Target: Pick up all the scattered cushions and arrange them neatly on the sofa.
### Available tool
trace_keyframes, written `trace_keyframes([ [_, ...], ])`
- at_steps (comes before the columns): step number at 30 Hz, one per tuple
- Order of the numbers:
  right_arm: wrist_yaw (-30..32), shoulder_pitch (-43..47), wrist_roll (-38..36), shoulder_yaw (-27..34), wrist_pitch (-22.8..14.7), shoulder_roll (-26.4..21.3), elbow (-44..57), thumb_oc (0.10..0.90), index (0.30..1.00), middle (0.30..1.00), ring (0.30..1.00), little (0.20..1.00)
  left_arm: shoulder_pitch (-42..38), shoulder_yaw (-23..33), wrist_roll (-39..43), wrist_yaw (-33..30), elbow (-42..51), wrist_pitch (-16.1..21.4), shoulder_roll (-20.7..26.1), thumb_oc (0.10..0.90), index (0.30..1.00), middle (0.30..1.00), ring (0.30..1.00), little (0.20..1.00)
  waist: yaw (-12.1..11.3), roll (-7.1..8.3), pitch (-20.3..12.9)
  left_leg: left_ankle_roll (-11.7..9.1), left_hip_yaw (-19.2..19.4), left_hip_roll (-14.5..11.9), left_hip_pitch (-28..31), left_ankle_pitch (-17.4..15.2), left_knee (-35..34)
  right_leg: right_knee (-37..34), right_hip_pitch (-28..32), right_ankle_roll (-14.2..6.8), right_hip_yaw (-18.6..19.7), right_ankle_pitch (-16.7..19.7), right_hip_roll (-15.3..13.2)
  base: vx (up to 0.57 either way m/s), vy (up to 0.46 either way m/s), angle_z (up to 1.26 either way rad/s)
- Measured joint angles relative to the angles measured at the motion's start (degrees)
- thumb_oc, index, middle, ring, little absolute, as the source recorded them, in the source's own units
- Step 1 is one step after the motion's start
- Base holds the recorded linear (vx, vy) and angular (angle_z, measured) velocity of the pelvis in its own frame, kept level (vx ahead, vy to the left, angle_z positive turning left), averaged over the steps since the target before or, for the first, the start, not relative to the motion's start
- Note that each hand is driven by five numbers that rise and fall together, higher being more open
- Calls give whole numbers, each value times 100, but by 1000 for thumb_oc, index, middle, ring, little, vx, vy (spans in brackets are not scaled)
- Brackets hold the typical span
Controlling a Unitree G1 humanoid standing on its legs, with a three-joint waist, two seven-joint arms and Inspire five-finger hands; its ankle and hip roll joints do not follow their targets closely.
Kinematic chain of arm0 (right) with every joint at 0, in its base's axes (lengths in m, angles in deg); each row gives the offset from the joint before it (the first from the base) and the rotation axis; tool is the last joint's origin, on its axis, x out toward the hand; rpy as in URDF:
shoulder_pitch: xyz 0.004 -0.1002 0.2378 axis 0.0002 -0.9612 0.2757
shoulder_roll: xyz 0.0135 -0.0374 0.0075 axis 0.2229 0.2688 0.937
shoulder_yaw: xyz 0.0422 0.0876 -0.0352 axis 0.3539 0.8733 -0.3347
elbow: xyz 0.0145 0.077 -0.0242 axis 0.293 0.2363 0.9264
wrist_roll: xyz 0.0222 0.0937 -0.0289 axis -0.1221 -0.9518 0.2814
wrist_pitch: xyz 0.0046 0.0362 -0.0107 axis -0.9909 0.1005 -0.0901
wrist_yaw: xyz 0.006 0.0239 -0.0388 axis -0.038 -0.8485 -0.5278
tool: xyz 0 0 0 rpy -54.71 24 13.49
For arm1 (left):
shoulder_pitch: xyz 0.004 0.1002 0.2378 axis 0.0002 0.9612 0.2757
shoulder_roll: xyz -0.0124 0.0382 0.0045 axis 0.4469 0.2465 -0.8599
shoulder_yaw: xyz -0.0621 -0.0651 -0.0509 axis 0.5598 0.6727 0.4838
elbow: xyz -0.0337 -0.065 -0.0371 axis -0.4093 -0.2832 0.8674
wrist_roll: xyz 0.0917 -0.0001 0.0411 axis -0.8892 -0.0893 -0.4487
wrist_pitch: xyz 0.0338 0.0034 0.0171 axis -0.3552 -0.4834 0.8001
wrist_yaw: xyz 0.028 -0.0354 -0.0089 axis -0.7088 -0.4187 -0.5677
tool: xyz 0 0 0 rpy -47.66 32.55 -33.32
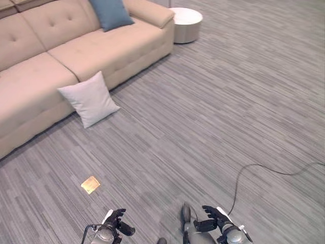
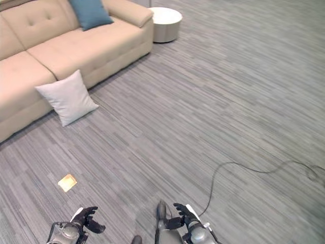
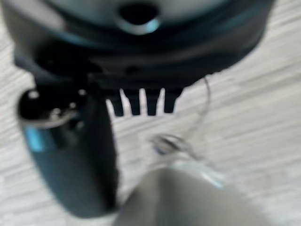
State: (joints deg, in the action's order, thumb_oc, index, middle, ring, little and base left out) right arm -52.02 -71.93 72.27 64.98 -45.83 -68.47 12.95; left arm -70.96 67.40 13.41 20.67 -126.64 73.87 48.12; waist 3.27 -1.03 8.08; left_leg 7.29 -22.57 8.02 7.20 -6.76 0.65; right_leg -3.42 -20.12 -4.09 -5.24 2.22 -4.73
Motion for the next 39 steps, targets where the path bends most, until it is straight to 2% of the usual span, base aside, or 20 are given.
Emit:
trace_keyframes([
  [2, 36, -16, -14, 282, 30, 119, -247, 800, 900, 900, 900, 900, 474, 43, 17, 55, -239, 3, -152, 800, 900, 900, 900, 900, -64, -122, -121, -85, -167, -237, 684, -556, 126, 1199, -49, 239, -257, 69, 47, 579, -258, 39],
  [3, 47, -62, 37, 244, 68, 79, -382, 800, 900, 900, 900, 900, 680, 89, 55, 91, -310, -54, -300, 800, 900, 900, 900, 900, -162, -178, -305, -500, 24, -289, 766, -857, 668, 1513, -34, 427, -250, 547, 187, 645, -533, 54],
  [4, 76, -22, 93, 229, 114, 82, -332, 800, 900, 900, 900, 900, 813, 356, 289, 200, -250, -73, -415, 800, 900, 900, 900, 900, -304, -219, -341, -1100, 325, -396, 244, -712, 1758, 1529, 277, 457, -382, 27, 262, 808, -669, 124],
  [5, 90, -123, 83, 238, 108, -32, -315, 800, 900, 900, 900, 900, 507, 856, 606, 235, -245, 8, -372, 800, 900, 900, 900, 900, -392, -101, -285, -1465, 1324, -384, -1240, -139, 4435, 1419, 505, 569, -717, -258, 99, 290, -325, 148],
  [6, 9, -97, 74, 167, 173, 2, -408, 800, 900, 900, 900, 900, 436, 958, 736, 207, -160, 52, -278, 800, 900, 900, 900, 900, -532, 13, -208, -1470, 1699, -414, -1716, 241, 5075, 1339, 668, 794, -718, -290, 128, 346, -215, 168],
  [9, 2, -39, 96, -266, 308, 300, -587, 800, 900, 900, 900, 900, 533, 704, 865, 201, 54, 29, 241, 800, 900, 900, 900, 900, -830, 672, -64, -877, 3203, -794, -2560, 35, 4959, 504, 1952, 776, -838, -264, 324, 623, -83, 83],
  [12, 32, 214, 177, -385, 252, 201, -458, 800, 900, 900, 900, 900, 753, 687, 854, 255, 48, -65, 218, 800, 900, 900, 900, 900, -1209, 959, -15, -796, 3017, -229, -2850, 2, 2434, -160, 2627, 422, -527, -486, 481, 693, 61, -28],
  [15, 25, 525, 314, -541, 263, 26, -735, 800, 900, 900, 900, 900, 699, 891, 857, 346, -112, -60, 27, 800, 900, 900, 900, 900, -1487, 565, 99, -585, 2827, -165, -2848, 846, -487, -185, 3195, 154, -579, -673, 946, 596, 71, -41],
  [17, 21, 559, 339, -545, 245, 4, -731, 800, 900, 900, 900, 900, 691, 978, 866, 353, -243, -67, 19, 800, 900, 900, 900, 900, -1650, 532, 139, -606, 2774, -155, -3035, 1085, -456, -188, 3543, -23, -533, -816, 1031, 759, 257, -56],
  [19, 19, 256, 351, -600, 211, 48, -692, 800, 900, 900, 900, 900, 1089, 1600, 1029, 339, -506, -92, -55, 800, 900, 900, 900, 900, -1640, 435, -255, 48, 2766, -284, -2917, 1129, 94, -87, 4077, -107, -549, -872, 1196, 600, 309, -40],
  [21, 69, -43, 341, -533, 129, 130, -541, 800, 900, 900, 900, 900, 1165, 1796, 1192, 337, -691, -99, 31, 800, 900, 900, 900, 900, -1648, 644, -388, 123, 2743, -77, -2570, 1390, 298, 1126, 3919, -124, -942, -925, 928, 497, 338, 15],
  [23, 61, -389, 338, -512, 192, 74, -420, 800, 900, 900, 900, 900, 1142, 1943, 1576, 356, -601, -185, -55, 800, 900, 900, 900, 900, -1491, 598, -393, 453, 2322, 150, -1973, 1344, 456, 4521, 2826, 189, -1334, -398, 232, 707, 333, 80],
  [26, 76, -533, 203, -160, 135, -55, -362, 800, 900, 900, 900, 900, 733, 1953, 2170, 341, -280, -166, -119, 800, 900, 900, 900, 900, -1095, 101, -252, 693, 1254, 296, -1186, 883, 377, 5878, 1352, 313, -1352, -879, -129, 545, 46, 139],
  [29, 95, -361, 210, -165, 73, -440, 50, 800, 900, 900, 900, 900, 437, 1942, 2326, 334, -54, -32, -55, 800, 900, 900, 900, 900, -801, -168, -107, 113, 558, 211, -503, 860, 237, 3961, 735, 101, -1149, -1204, -121, 591, -241, 152],
  [30, 78, -363, 249, -283, 91, -453, -29, 800, 900, 900, 900, 900, 264, 1809, 2328, 290, -80, -4, -39, 800, 900, 900, 900, 900, -741, -190, -171, -331, 43, 51, -299, 544, 181, 2391, 761, 29, -883, -1206, 221, 599, -119, 141],
  [31, 80, -361, 249, -313, 95, -416, -51, 800, 900, 900, 900, 900, 183, 1757, 2328, 259, -76, 4, 37, 800, 900, 900, 900, 900, -691, -171, -184, -303, -92, 17, -231, 507, 164, 1594, 773, -27, -585, -1074, 434, 369, -38, 158],
  [33, 67, -155, 256, -259, 86, -134, -226, 800, 900, 900, 900, 900, 139, 1506, 2183, 125, -143, 43, 224, 800, 900, 900, 900, 900, -583, 236, -187, -154, -253, 139, 300, 306, 61, 605, 371, -77, -17, -331, 549, 388, -82, 140],
  [36, 108, -412, 237, 17, 101, 92, -446, 800, 900, 900, 900, 900, 510, 1277, 1962, 107, -292, -25, 108, 800, 900, 900, 900, 900, -494, 597, -431, -389, -224, 528, 815, -207, 700, 839, 511, 564, 66, 906, 361, 306, -107, 111],
  [38, 122, -339, 224, 1, 166, 26, -626, 800, 900, 900, 900, 900, 598, 1188, 1801, 93, -303, -79, -189, 800, 900, 900, 900, 900, -532, 436, -483, -1282, 734, 542, -293, -341, 3005, 577, 941, 766, -207, 679, 316, 201, -160, 142],
  [39, 108, -236, 224, -187, 190, 7, -719, 800, 900, 900, 900, 900, 557, 1100, 1701, 101, -306, -80, -152, 800, 900, 900, 900, 900, -608, 421, -451, -1129, 1470, 302, -844, -439, 3781, 344, 1147, 828, -400, 633, 349, 245, -148, 144],
])
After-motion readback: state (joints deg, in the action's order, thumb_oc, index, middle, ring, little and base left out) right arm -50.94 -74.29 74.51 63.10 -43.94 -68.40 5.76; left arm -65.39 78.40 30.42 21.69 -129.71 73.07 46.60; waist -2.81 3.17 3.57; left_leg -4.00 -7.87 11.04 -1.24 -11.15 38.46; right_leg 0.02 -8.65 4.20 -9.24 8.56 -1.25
